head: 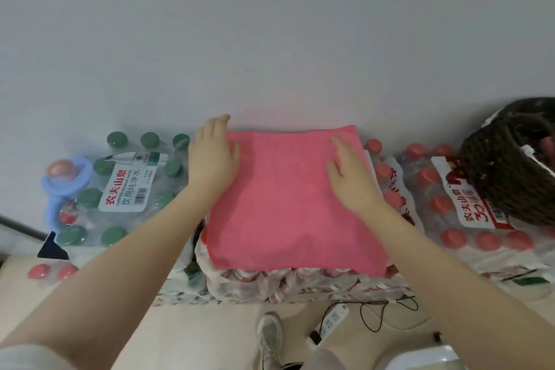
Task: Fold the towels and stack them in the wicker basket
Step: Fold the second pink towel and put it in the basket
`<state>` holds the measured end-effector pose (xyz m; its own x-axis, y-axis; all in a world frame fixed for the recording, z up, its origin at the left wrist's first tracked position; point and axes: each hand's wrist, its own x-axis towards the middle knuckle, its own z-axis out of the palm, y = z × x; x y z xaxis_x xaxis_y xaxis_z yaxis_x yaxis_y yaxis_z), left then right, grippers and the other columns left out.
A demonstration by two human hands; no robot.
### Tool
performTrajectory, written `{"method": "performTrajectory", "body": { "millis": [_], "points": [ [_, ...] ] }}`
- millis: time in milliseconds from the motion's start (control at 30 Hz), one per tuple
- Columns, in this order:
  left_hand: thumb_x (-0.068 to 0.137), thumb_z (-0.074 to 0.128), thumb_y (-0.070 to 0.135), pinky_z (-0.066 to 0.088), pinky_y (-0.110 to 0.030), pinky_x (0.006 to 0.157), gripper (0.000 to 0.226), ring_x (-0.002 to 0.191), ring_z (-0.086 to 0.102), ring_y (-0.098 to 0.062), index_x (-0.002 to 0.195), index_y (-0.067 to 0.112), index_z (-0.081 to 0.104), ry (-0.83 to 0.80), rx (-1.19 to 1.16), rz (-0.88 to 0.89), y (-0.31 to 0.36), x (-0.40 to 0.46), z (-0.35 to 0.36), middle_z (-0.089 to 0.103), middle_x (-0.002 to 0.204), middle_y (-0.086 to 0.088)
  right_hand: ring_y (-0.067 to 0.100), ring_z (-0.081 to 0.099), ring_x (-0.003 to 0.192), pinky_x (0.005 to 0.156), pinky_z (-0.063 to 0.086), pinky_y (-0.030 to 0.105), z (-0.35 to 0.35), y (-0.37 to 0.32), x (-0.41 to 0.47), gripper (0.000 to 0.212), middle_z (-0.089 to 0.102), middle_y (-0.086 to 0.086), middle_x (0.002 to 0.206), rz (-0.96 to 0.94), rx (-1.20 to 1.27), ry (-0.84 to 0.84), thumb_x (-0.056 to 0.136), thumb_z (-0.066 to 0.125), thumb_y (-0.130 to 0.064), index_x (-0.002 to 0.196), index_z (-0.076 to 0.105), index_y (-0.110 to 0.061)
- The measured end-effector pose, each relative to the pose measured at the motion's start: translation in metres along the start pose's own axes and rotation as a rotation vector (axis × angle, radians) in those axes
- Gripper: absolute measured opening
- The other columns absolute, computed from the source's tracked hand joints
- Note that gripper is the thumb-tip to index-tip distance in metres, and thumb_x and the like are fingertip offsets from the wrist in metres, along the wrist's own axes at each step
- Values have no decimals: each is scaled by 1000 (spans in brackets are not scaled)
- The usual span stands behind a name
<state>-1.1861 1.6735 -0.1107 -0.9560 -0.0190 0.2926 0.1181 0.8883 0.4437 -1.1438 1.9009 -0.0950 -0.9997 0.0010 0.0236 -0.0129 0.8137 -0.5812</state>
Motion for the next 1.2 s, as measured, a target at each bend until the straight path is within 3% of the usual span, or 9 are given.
{"method": "performTrajectory", "body": {
  "millis": [167, 233, 400, 567, 733, 867, 1000, 1100, 1200],
  "points": [
    [72, -9, 76, 14, -38, 117, 95, 144, 16, -23, 147, 24, 18, -649, 206, 576, -8, -51, -3, 13, 157, -5, 13, -2, 145, 116, -4, 36, 31, -6, -41, 62, -1, -2, 158, -182, -421, -301, 97, 23, -45, 149, 5, -17],
    [64, -19, 81, 9, -37, 119, 105, 145, 8, -20, 147, 26, 13, -626, 238, 461, -22, -60, -6, 7, 157, -2, 13, -3, 145, 117, -4, 37, 28, 4, -51, 62, -2, -1, 158, -61, -483, -261, 98, 20, -45, 149, 2, -16],
    [97, 37, 40, 10, -31, 116, 60, 144, 15, -21, 146, 10, 21, -500, -63, 115, -37, -96, -36, 15, 156, -6, 26, 16, 143, 116, 12, 43, 3, 48, -98, 62, 17, 12, 156, 360, -484, 23, 98, 21, -44, 146, 17, -5],
    [91, 52, 11, 37, -31, 94, 33, 111, 51, -30, 122, 0, 53, -144, -184, 108, -45, -140, -53, 52, 124, -16, 34, 35, 132, 109, 29, 41, 10, 45, -139, 46, 31, 21, 145, 385, -32, 290, 98, 37, -25, 134, 38, 3],
    [93, 48, 17, 38, -20, 59, 31, 66, 49, -2, 124, 12, 45, -263, -475, -199, -26, -175, -47, 54, 103, 0, 19, 54, 82, 73, 47, 32, 42, 16, -140, 37, 53, 10, 112, 684, 537, 521, 94, 45, -21, 125, 46, -2],
    [95, 46, 21, 39, -19, 64, 39, 78, 51, -7, 131, 12, 35, -213, -757, -548, -7, -188, -38, 48, 107, 2, 15, 46, 84, 84, 45, 32, 45, 0, -138, 36, 51, 2, 96, 809, 993, 536, 93, 50, -16, 127, 44, -5],
    [93, 48, 26, 38, -31, 83, 32, 100, 50, -16, 121, 10, 46, -305, -979, -857, -5, -194, -18, 55, 104, 1, 20, 54, 97, 91, 47, 33, 32, 6, -138, 39, 56, 7, 115, 871, 1092, 460, 91, 53, -12, 129, 45, -5],
    [93, 48, 28, 42, -31, 74, 23, 88, 51, -14, 110, 12, 48, -339, -1109, -983, -6, -194, -10, 54, 87, 4, 20, 58, 93, 75, 51, 30, 24, 14, -146, 32, 57, 8, 108, 811, 1171, 403, 91, 53, -9, 122, 48, -7],
    [94, 49, 28, 46, -33, 75, 24, 94, 56, -16, 115, 15, 48, -375, -1300, -1083, -2, -192, -9, 57, 107, -2, 14, 55, 71, 59, 47, 24, 16, 22, -157, 23, 56, 5, 91, 756, 1121, 365, 91, 52, -5, 113, 46, -9]
  ]
}}
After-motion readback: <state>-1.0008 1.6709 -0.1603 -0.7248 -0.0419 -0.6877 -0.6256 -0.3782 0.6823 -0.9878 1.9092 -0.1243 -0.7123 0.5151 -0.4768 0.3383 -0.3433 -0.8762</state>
